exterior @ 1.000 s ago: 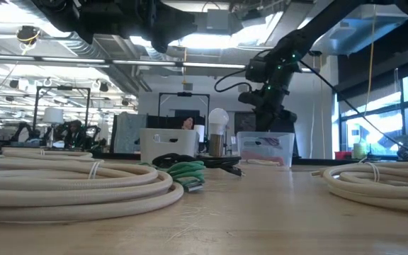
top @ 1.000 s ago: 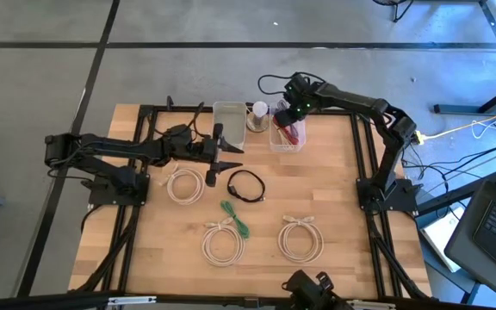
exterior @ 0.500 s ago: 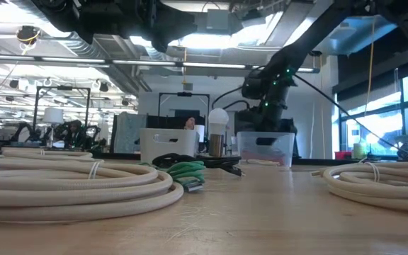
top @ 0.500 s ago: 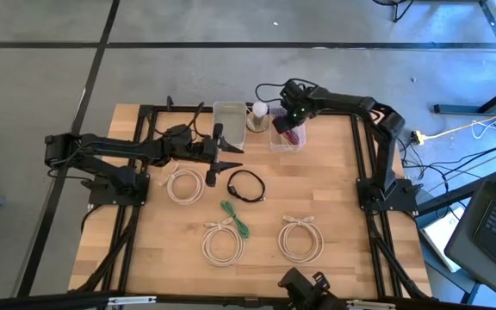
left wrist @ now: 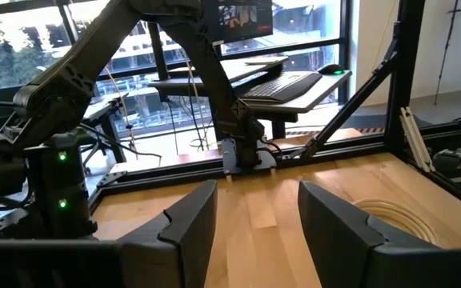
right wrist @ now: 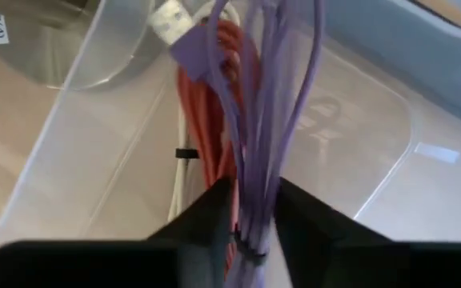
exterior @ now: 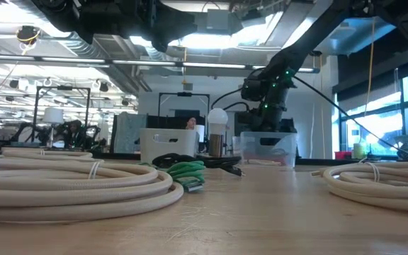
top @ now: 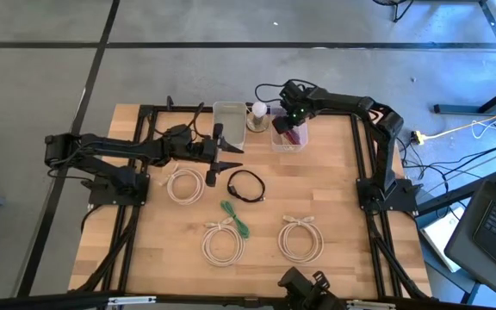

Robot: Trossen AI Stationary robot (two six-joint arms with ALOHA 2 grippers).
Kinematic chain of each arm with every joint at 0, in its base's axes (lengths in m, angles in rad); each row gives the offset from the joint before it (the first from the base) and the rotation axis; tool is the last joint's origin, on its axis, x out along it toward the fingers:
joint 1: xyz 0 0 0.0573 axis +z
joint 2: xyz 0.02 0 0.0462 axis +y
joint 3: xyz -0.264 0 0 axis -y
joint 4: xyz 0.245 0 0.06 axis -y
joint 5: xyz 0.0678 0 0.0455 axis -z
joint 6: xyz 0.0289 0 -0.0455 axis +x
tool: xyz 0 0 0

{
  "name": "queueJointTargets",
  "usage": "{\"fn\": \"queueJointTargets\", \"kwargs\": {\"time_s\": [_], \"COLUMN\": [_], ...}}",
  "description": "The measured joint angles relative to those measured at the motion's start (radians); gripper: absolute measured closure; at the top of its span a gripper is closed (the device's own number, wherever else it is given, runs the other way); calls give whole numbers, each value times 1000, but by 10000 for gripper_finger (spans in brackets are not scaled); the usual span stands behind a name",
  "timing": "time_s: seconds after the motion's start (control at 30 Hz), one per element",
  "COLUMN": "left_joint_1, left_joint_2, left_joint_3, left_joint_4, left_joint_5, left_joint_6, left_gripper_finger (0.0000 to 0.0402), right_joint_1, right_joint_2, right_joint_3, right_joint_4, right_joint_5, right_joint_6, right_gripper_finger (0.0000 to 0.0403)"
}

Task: Pick & Place USB Port
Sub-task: Put the violet charger cable into the transparent bin, then put the green charger cable into the transparent bin

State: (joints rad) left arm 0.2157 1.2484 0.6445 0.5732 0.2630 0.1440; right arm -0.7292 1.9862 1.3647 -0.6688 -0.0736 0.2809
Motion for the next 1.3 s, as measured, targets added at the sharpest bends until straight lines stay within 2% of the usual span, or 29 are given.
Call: {"fn": "queueJointTargets", "kwargs": {"time_s": [0.13,0.27,0.57,0.83,0.93,1.07,1.3], "left_joint_1": [0,0,0,0,0,0,-36], "left_joint_2": [0,0,0,-1,-12,-34,-68], "left_joint_3": [0,0,0,0,0,0,0], "left_joint_4": [0,-1,-1,-39,-102,-177,-300], "left_joint_5": [0,0,0,0,0,0,0], "left_joint_6": [0,0,0,0,0,-1,-2], "left_gripper_finger": [232,233,233,232,233,231,235], "right_joint_1": [1,7,46,107,155,239,495], "right_joint_2": [-10,-36,-157,-376,-474,-588,-669], "right_joint_3": [0,0,0,0,0,0,0], "right_joint_4": [4,20,40,-29,-124,-260,-347], "right_joint_5": [29,30,77,101,94,24,-35], "right_joint_6": [0,-3,-31,-110,-133,-118,-17], "right_gripper_finger": [250,228,236,246,246,246,246]}}
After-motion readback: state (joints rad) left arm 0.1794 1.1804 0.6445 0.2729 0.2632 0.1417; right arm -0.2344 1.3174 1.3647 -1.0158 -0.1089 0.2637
